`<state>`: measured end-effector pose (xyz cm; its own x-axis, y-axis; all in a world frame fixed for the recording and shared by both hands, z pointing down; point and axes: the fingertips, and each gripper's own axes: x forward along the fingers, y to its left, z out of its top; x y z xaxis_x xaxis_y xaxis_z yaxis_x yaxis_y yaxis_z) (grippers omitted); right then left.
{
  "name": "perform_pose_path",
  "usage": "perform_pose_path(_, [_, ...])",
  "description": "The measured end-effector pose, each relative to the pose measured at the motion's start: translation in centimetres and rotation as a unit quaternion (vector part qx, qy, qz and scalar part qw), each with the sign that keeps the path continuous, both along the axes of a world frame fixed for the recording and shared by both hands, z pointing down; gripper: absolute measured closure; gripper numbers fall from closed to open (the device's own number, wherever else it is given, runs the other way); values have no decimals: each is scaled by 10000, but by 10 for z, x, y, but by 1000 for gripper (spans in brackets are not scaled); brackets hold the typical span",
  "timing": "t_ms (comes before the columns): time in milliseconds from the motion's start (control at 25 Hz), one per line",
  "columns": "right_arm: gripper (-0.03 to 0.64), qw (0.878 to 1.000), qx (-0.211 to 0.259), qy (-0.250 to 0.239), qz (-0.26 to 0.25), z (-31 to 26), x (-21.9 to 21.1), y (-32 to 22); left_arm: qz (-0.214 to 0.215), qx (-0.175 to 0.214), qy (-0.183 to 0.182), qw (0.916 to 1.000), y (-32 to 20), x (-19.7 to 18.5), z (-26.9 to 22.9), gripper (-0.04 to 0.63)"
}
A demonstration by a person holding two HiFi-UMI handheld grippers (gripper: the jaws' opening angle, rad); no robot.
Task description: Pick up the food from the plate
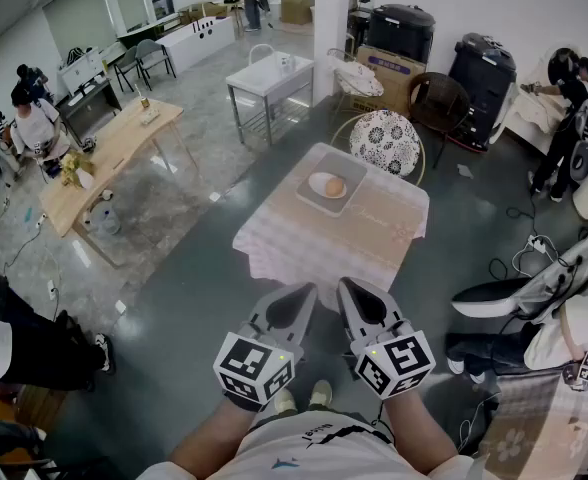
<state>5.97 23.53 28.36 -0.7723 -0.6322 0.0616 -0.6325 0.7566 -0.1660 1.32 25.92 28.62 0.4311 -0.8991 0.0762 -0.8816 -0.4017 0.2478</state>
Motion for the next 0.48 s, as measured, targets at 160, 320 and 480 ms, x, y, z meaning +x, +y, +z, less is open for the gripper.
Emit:
perform_pose_path(160, [604, 10000, -12, 32, -8, 1, 2, -2, -10, -10, 1, 10000, -1, 2, 0, 589])
perform_pose_path(320, [604, 10000, -38, 4, -22, 3, 4, -2, -32, -9, -12, 10000, -2, 4, 2, 589])
perform_pose_path(480, [604, 9999, -60, -86, -58, 2, 6, -4, -59, -24, -10, 10000, -4, 6, 3, 589])
